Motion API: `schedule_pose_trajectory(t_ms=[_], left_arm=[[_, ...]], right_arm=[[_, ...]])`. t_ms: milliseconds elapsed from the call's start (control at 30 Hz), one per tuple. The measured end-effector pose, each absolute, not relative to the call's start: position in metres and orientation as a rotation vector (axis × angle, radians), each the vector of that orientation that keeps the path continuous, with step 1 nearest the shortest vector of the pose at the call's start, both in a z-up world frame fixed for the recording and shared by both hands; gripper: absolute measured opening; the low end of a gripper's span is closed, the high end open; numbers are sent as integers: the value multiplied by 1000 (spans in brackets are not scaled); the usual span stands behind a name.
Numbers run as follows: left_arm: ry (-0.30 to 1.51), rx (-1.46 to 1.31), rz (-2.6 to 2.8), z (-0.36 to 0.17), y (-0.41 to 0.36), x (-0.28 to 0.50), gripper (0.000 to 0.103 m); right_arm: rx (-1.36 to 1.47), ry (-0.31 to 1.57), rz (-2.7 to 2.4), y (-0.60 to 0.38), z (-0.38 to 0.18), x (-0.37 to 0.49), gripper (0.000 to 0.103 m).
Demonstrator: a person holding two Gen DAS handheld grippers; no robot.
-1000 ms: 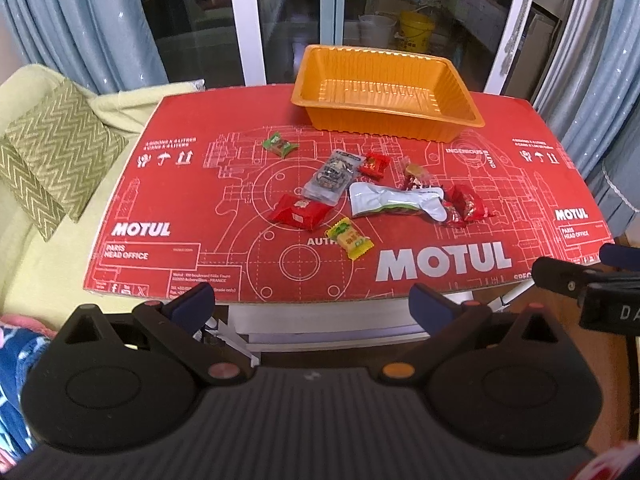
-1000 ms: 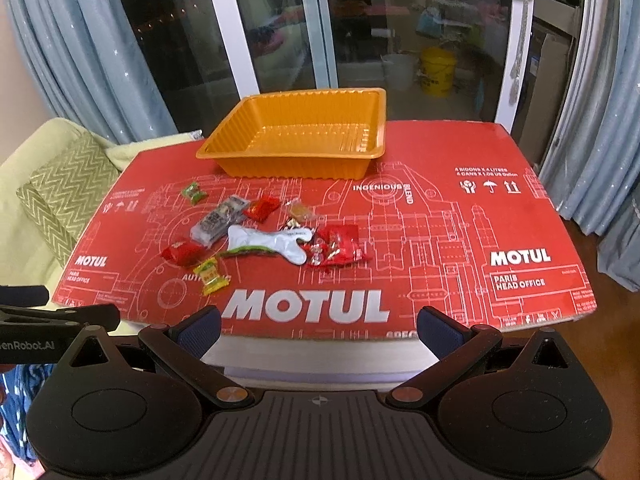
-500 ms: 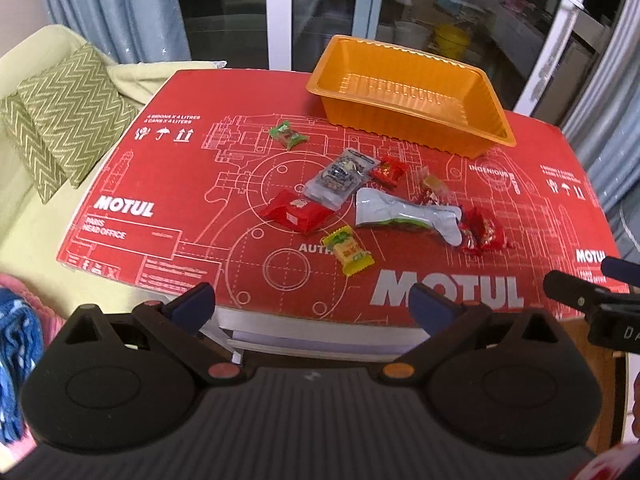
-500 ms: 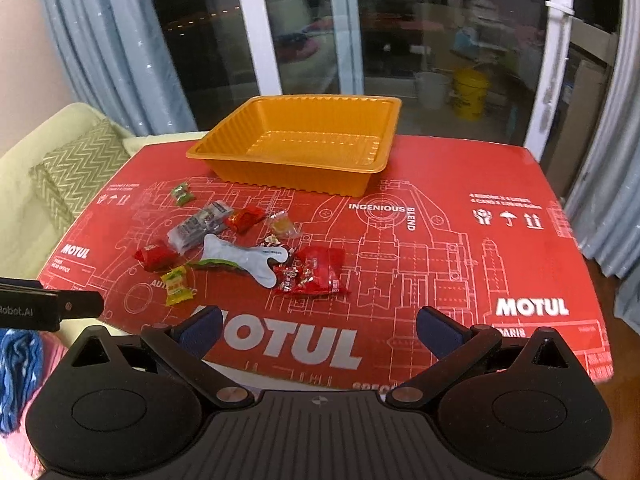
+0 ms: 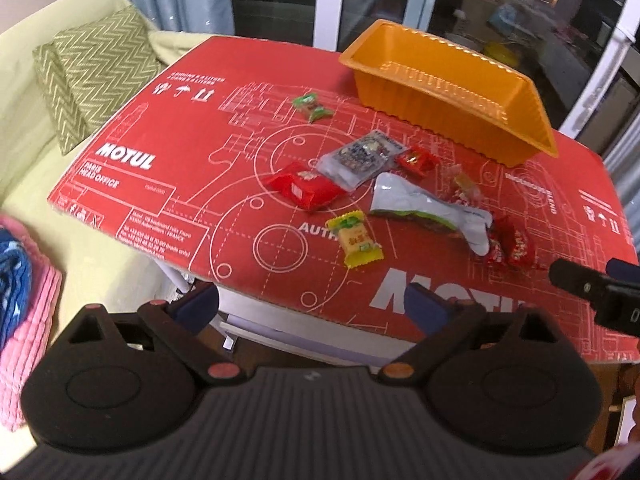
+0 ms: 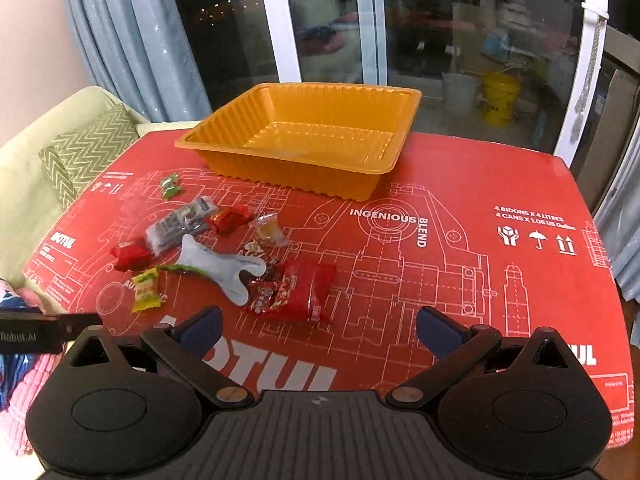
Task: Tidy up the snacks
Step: 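Grasp the red candy packet with the right tool while the left tool approaches the yellow candy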
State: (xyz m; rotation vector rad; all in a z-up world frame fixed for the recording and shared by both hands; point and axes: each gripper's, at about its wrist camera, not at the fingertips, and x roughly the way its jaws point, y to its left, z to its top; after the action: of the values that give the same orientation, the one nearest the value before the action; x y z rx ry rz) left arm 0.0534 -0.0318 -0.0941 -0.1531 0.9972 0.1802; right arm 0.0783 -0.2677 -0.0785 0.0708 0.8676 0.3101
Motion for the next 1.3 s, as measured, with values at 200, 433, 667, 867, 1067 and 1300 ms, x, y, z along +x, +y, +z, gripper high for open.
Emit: schedule_pose_trajectory(t_ms=[200,433,667,867,1067,1300], left_arm=[[986,-162,223,-104,-33,56,98],[969,-152,250,-108,-35,60,97],[962,-141,269,-113,-35,62,95],[960,-135,291,-116,-35,63,94],[946,-128,298,-117,-37,64,94],[937,-118,294,-120,-44,69,93]], right_arm=[[68,869,356,-266,-87,93,67],[125,925,368,-266,-102,110,64],[136,925,370,-260,-108,124,64],[119,929,373,-254,-114,131,53],[128,942,359,-255,-121,137,48],[102,945,370,-257,-125,139,34]])
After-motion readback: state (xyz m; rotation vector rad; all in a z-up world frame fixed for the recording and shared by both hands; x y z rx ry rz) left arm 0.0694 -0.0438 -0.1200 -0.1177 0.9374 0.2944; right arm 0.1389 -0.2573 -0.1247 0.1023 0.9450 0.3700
